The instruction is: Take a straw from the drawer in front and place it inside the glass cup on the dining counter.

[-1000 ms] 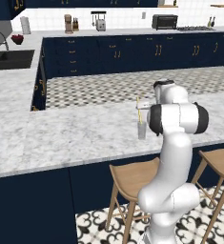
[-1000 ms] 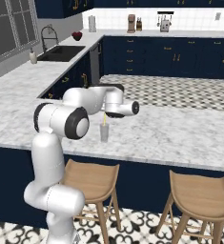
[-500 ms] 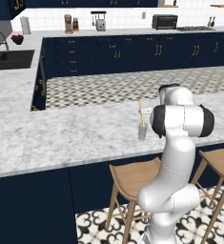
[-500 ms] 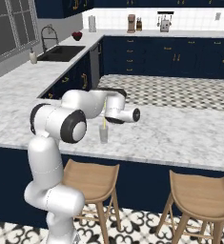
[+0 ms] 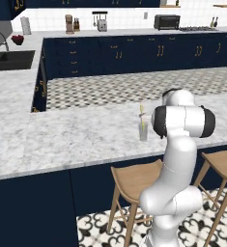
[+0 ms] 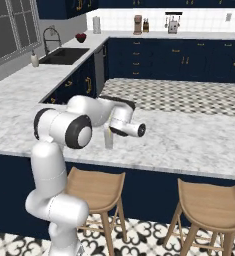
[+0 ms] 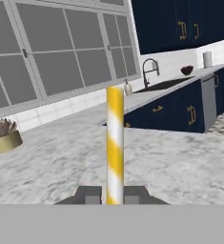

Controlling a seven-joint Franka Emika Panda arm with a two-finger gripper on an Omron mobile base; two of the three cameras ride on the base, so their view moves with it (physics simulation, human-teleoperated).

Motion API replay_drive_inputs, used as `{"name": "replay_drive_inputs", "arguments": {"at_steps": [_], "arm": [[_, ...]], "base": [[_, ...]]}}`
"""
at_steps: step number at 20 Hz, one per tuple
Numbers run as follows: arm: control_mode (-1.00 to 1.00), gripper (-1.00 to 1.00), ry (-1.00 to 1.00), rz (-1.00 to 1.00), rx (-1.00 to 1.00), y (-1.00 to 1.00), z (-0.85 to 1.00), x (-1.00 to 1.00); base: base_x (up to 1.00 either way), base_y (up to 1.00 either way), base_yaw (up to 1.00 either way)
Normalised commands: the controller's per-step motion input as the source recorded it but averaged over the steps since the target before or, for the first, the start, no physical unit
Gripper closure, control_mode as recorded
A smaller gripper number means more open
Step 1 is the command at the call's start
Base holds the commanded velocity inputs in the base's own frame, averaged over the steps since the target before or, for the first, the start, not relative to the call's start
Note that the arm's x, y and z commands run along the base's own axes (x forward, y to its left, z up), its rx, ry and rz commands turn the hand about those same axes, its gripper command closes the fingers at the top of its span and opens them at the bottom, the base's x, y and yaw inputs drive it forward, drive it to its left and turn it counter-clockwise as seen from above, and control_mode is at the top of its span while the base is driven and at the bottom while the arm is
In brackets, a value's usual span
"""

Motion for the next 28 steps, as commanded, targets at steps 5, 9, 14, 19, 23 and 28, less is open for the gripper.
{"name": "replay_drive_inputs", "arguments": {"at_steps": [5, 9, 14, 19, 23, 28], "arm": [[-1.00, 1.00, -0.06, 0.01, 0.00, 0.00, -0.17, -0.41], [-1.00, -1.00, -0.02, 0.00, 0.00, 0.00, -0.09, -0.13], [-1.00, -1.00, -0.02, 0.00, 0.00, 0.00, 0.00, 0.00], [-1.00, -1.00, -0.02, 0.00, 0.00, 0.00, 0.26, 0.00], [-1.00, -1.00, 0.00, 0.00, 0.00, 0.00, 1.00, 0.00], [-1.00, -1.00, 0.00, 0.00, 0.00, 0.00, 1.00, 0.00]], "base": [[0.00, 0.00, 0.00], [0.00, 0.00, 0.00], [0.00, 0.00, 0.00], [0.00, 0.00, 0.00], [0.00, 0.00, 0.00], [0.00, 0.00, 0.00]]}}
